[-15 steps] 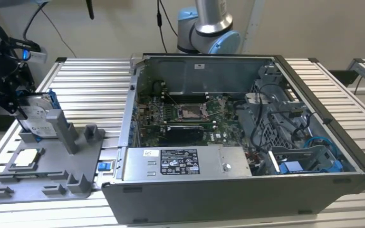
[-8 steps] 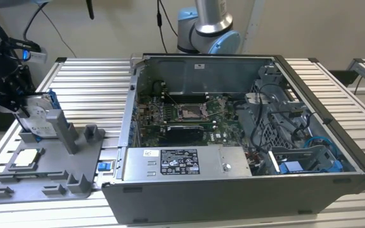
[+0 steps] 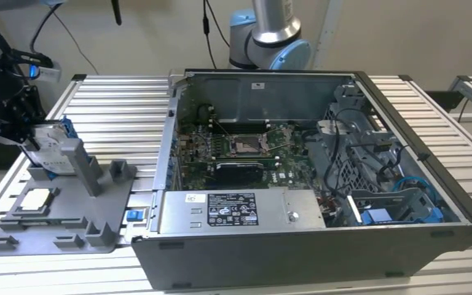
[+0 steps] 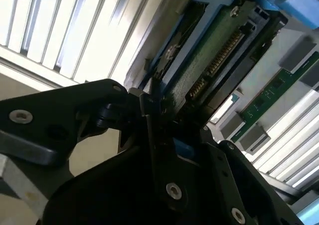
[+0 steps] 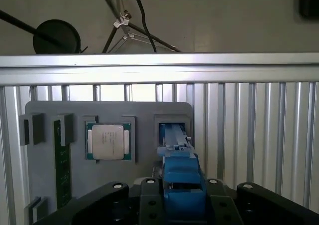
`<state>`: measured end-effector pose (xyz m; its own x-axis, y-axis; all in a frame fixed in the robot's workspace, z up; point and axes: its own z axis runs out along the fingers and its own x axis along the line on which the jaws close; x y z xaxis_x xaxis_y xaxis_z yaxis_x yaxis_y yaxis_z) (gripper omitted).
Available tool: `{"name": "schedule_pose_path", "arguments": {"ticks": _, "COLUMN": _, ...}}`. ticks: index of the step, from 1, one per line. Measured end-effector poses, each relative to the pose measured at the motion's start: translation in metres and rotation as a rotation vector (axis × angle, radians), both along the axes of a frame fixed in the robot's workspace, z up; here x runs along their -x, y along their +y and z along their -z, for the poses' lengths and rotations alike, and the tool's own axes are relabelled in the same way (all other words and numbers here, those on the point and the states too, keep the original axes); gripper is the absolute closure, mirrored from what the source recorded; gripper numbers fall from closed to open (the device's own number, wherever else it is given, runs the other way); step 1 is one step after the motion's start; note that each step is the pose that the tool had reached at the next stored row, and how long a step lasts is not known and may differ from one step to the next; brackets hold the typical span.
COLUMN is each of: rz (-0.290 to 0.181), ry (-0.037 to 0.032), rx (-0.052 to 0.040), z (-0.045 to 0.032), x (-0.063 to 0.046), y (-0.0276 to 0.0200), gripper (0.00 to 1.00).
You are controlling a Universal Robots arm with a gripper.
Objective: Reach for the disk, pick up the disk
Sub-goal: 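Pick up the disk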
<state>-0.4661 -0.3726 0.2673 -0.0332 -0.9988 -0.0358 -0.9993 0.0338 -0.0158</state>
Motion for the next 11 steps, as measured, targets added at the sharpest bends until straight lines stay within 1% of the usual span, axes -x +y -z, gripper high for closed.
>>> {"name": "schedule_pose_path", "arguments": {"ticks": 11, "rz": 0.000, "ry": 0.0000, "rx": 0.0000, "z": 0.0010, "x": 0.0000, "y": 0.0000, "gripper": 1.00}}
